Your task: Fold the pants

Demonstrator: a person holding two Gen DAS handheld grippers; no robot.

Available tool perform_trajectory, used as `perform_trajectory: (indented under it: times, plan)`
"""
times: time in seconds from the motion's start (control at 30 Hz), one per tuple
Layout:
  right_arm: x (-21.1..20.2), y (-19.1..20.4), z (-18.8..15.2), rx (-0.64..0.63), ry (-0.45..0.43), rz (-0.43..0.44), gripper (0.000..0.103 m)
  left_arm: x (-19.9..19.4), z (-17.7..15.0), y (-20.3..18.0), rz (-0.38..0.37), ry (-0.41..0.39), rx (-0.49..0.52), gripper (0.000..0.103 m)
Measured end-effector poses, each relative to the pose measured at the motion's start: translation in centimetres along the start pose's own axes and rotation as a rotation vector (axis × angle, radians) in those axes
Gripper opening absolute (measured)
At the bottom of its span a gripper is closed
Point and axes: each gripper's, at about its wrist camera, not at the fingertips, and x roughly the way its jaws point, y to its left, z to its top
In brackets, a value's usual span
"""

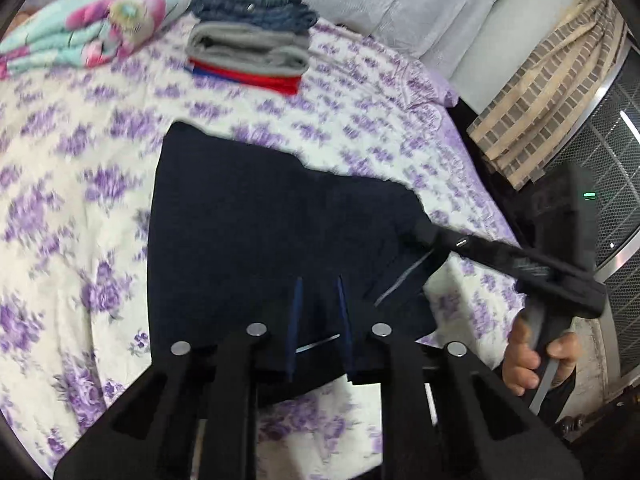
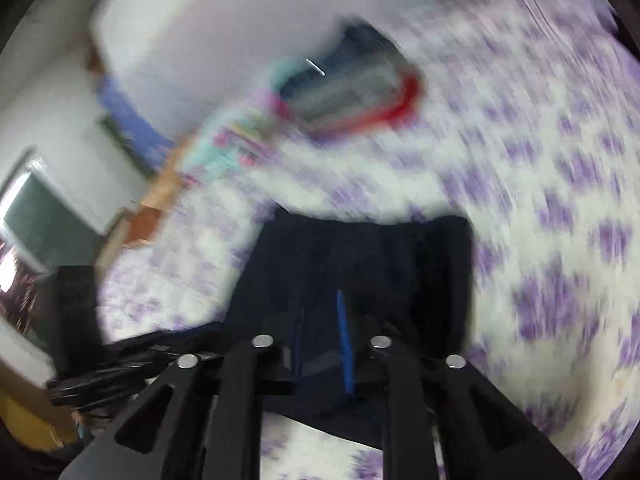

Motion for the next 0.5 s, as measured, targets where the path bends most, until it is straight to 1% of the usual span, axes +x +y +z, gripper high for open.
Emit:
perform_trajectory:
  times: [0.03,0.07,0.1,0.13,0.17,0.2,0.23,0.27,0.3,0.37,0.4,0.43,0.5]
  plan:
    - [0.8,-1.1,-0.4,0.036,0.023,-0.024,0.000,1.2,-0.4,0.8,0.016,0.029,-0.008,0.016]
    - [1.0,-1.8,-0.7,0.068,0.028,-0.006,0.000,2.6,-0.9,1.7,0.014,0.073,-0.031,0.013]
    - [0.6,-1.7,-0.7,0.080,0.032,0.001,0.000,3.2,-1.3,2.4,0.005,0.086,-0.049,0.011]
    - [0.1,-0.9,-0.5,0.063,0.033,-0.021,0.000,3.2,-1.7,3.0,-0.016,0.074,-0.061,0.010]
    - [-0.3,0.2,-0.3,0.035,0.022,-0.037,0.006,3.0,-1.8,3.2,-0.030,0.069,-0.055,0.010]
    - [-0.7,1.7,0.2,-0.005,0.010,-0.049,0.006,2.7,-1.8,3.2,-0.044,0.071,-0.044,0.010]
    - [-0.7,3.9,0.9,-0.063,0.004,-0.037,0.006,2.5,-1.8,3.2,-0.053,0.071,-0.040,0.010]
    - [-0.4,5.2,1.5,-0.089,0.008,-0.024,0.006,2.3,-1.9,3.3,-0.060,0.073,-0.035,0.010]
    - [0.5,7.8,2.5,-0.140,0.029,0.012,0.006,2.2,-2.1,3.3,-0.066,0.075,-0.029,0.010]
    - [2.6,11.1,4.2,-0.204,0.074,0.059,0.006,1.9,-2.5,3.4,-0.072,0.072,-0.028,0.010]
    - [4.3,12.7,5.2,-0.231,0.109,0.076,0.006,1.9,-2.6,3.4,-0.074,0.071,-0.027,0.010]
    - [6.1,14.1,6.1,-0.241,0.143,0.079,0.006,1.7,-2.6,3.4,-0.075,0.071,-0.030,0.010]
    - [9.9,16.3,8.0,-0.264,0.203,0.054,0.006,1.4,-2.6,3.5,-0.071,0.075,-0.029,0.010]
